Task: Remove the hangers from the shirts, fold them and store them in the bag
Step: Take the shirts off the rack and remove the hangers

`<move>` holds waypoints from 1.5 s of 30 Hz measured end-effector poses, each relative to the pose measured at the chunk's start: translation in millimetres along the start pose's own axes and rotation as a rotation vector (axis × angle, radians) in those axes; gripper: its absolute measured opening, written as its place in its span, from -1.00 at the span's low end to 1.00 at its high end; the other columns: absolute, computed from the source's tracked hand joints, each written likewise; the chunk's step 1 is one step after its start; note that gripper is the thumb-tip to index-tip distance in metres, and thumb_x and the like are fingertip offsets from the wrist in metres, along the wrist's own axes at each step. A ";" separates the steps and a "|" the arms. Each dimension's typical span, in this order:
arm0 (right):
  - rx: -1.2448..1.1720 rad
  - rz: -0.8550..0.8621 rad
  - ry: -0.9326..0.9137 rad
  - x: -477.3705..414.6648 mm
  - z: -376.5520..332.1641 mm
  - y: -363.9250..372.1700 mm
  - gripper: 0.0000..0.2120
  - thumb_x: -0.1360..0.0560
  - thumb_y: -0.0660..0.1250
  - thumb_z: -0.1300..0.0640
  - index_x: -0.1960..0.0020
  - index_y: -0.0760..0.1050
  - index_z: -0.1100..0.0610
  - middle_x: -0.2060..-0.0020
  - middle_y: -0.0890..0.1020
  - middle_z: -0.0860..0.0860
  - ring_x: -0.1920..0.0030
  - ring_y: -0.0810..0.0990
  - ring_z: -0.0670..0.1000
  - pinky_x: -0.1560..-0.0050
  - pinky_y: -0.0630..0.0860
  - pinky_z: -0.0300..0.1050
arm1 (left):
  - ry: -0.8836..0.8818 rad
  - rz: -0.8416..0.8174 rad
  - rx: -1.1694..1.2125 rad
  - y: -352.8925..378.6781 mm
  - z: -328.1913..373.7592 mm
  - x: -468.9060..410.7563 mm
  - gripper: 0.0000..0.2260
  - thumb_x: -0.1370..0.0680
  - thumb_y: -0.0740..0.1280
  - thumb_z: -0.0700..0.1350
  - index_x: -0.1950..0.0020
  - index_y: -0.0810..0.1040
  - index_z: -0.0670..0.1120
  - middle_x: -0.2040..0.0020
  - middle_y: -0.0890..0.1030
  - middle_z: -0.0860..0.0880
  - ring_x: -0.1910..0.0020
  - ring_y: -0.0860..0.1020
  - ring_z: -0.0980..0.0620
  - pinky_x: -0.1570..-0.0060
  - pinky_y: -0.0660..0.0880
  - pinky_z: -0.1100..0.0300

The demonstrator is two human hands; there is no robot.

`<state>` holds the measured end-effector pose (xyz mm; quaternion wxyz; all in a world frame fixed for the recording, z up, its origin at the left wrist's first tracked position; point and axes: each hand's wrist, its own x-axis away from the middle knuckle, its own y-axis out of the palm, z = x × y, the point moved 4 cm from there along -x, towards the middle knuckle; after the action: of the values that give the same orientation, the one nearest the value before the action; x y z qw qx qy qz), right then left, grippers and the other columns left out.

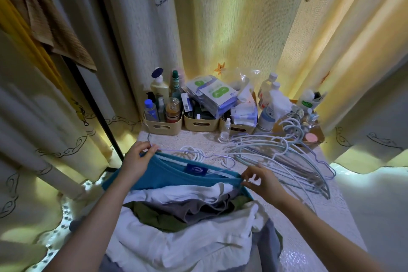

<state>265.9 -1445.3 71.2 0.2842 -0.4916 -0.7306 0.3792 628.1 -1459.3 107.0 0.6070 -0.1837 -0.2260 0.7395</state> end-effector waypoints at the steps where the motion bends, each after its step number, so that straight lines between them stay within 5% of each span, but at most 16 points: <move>1: -0.008 -0.053 0.011 2.9 1.4 4.1 -0.90 -0.44 0.44 0.16 0.08 0.55 0.05 0.12 0.58 -0.04 0.11 0.50 -0.04 0.08 0.51 -0.10 | -0.010 0.006 0.000 0.6 -0.1 -0.1 -0.78 -0.58 0.29 -0.08 0.07 0.63 -0.21 0.09 0.50 -0.12 0.05 0.49 -0.08 -0.01 0.36 0.08; 3: -0.055 -0.061 0.026 4.5 -3.8 6.7 -0.80 -0.48 0.32 0.30 -0.02 0.54 0.06 0.04 0.61 -0.01 0.03 0.56 0.00 -0.01 0.52 -0.11 | -0.004 -0.022 0.003 7.4 3.9 2.2 -0.79 -0.57 0.30 -0.08 0.09 0.62 -0.20 0.09 0.53 -0.11 0.05 0.51 -0.07 0.00 0.38 0.06; 6: -0.190 0.326 0.095 -6.4 -25.7 -15.8 -0.76 -0.45 0.22 0.42 -0.03 0.47 0.17 0.04 0.57 0.02 0.00 0.54 0.04 -0.03 0.47 -0.17 | 0.045 -0.080 0.028 19.9 16.9 7.0 -0.84 -0.56 0.32 -0.08 0.14 0.63 -0.11 0.15 0.54 -0.02 0.11 0.51 0.02 0.09 0.39 0.20; 8: -0.153 0.397 0.015 -18.5 -56.8 -22.7 -0.81 -0.47 0.27 0.34 -0.06 0.46 0.18 0.01 0.54 0.04 -0.04 0.49 0.06 -0.08 0.44 -0.10 | 0.090 -0.139 0.010 30.0 26.0 10.9 -0.88 -0.53 0.36 -0.09 0.19 0.62 -0.06 0.20 0.53 0.03 0.15 0.51 0.09 0.15 0.36 0.33; 11: -0.147 0.079 -0.209 -35.9 -117.0 -2.4 -0.70 -0.52 0.31 0.17 -0.24 0.42 0.13 -0.12 0.53 0.03 -0.07 0.48 -0.01 -0.10 0.41 -0.16 | 0.125 -0.279 0.002 53.2 35.9 20.7 -0.92 -0.51 0.40 -0.10 0.18 0.64 -0.05 0.21 0.54 0.09 0.13 0.53 0.13 0.12 0.40 0.26; 15: -0.265 -0.146 -0.309 -48.3 -151.3 23.5 -0.54 -0.52 0.36 0.16 -0.38 0.36 0.15 -0.10 0.51 0.10 0.27 0.43 -0.22 0.15 0.40 -0.36 | 0.119 -0.304 0.011 64.0 32.2 28.0 -0.94 -0.50 0.41 -0.13 0.11 0.64 0.04 0.08 0.58 0.15 0.04 0.56 0.18 0.04 0.45 0.29; 19: -0.262 -0.071 -0.155 -56.9 -120.6 -1.6 -0.74 -0.53 0.34 0.13 -0.21 0.57 0.10 0.02 0.66 0.05 0.39 0.47 -0.30 0.26 0.37 -0.47 | 0.168 -0.374 0.015 63.6 19.2 31.5 -0.84 -0.54 0.35 -0.01 -0.11 0.57 0.10 -0.02 0.55 0.17 -0.06 0.50 0.31 -0.08 0.42 0.33; 22: -0.315 0.001 0.025 -56.9 -72.0 -36.9 -0.83 -0.53 0.32 0.14 -0.08 0.62 0.11 0.13 0.69 0.00 0.29 0.59 -0.26 0.11 0.56 -0.32 | 0.007 -0.380 -0.019 60.1 -4.5 27.6 -0.65 -0.52 0.38 -0.02 -0.29 0.43 0.09 -0.08 0.54 0.13 -0.08 0.50 0.17 -0.12 0.45 0.20; 27: -0.263 0.201 0.271 -40.8 28.3 -92.0 -0.79 -0.56 0.28 0.19 0.07 0.63 0.32 0.41 0.53 0.04 0.50 0.42 -0.22 0.40 0.31 -0.42 | -0.109 -0.409 -0.075 58.2 -43.3 31.1 -0.72 -0.48 0.40 -0.28 -0.17 0.54 -0.08 -0.04 0.62 -0.11 -0.03 0.59 -0.06 -0.07 0.54 0.14; 30: -0.224 0.244 0.415 -27.4 74.5 -97.4 -0.73 -0.56 0.28 0.19 0.22 0.58 0.32 0.42 0.51 0.16 0.48 0.40 -0.08 0.40 0.29 -0.25 | -0.119 -0.674 -0.177 64.1 -57.1 46.9 -0.76 -0.46 0.44 -0.23 -0.12 0.59 -0.13 -0.01 0.64 -0.11 0.05 0.57 0.08 0.12 0.45 0.45; 32: -0.204 0.252 0.501 -22.3 94.6 -84.8 -0.72 -0.56 0.29 0.18 0.30 0.53 0.25 0.43 0.53 0.14 0.38 0.44 0.07 0.35 0.30 -0.18 | -0.113 -0.939 -0.294 63.8 -59.0 57.7 -0.72 -0.47 0.45 -0.14 -0.15 0.60 -0.15 -0.07 0.66 -0.09 0.03 0.57 0.15 0.06 0.46 0.42; 35: -0.276 0.249 0.626 -21.1 108.6 -53.5 -0.78 -0.57 0.27 0.19 0.17 0.60 0.28 0.33 0.59 0.12 0.23 0.52 0.11 0.26 0.38 -0.17 | -0.099 -1.099 -0.368 59.3 -49.0 60.3 -0.66 -0.47 0.45 -0.02 -0.19 0.59 -0.12 0.08 0.66 0.08 0.16 0.56 0.31 0.15 0.44 0.48; 38: -0.207 0.229 0.702 -26.2 113.2 -32.5 -0.78 -0.57 0.28 0.17 -0.05 0.63 0.28 0.12 0.66 0.19 0.09 0.58 0.18 0.16 0.39 -0.10 | -0.125 -0.994 -0.355 71.0 -40.6 60.1 -0.66 -0.46 0.43 0.08 -0.13 0.47 -0.05 0.32 0.54 0.16 0.41 0.45 0.32 0.29 0.37 0.39; 41: -0.042 0.222 0.779 -31.0 115.8 -27.4 -0.76 -0.57 0.28 0.10 -0.08 0.64 0.20 0.00 0.68 0.18 0.02 0.59 0.20 0.10 0.47 -0.05 | -0.013 -0.759 -0.480 82.2 -41.2 61.6 -0.46 -0.42 0.43 0.16 -0.31 0.34 0.05 0.09 0.56 0.10 0.12 0.53 0.16 0.07 0.41 0.24; 45: -0.121 0.277 0.850 -37.8 114.7 -24.7 -0.77 -0.56 0.29 0.16 -0.09 0.61 0.27 -0.02 0.65 0.24 -0.03 0.58 0.22 0.04 0.43 -0.07 | 0.146 -0.762 -0.447 89.9 -44.3 61.7 -0.30 -0.47 0.41 0.09 -0.52 0.15 0.06 -0.41 0.25 0.02 -0.39 0.27 0.04 -0.40 0.21 0.19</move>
<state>176.5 -1517.7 27.0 0.4765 -0.7125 -0.4972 0.1345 567.0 -1408.4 20.3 0.7959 -0.2655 -0.3884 0.3811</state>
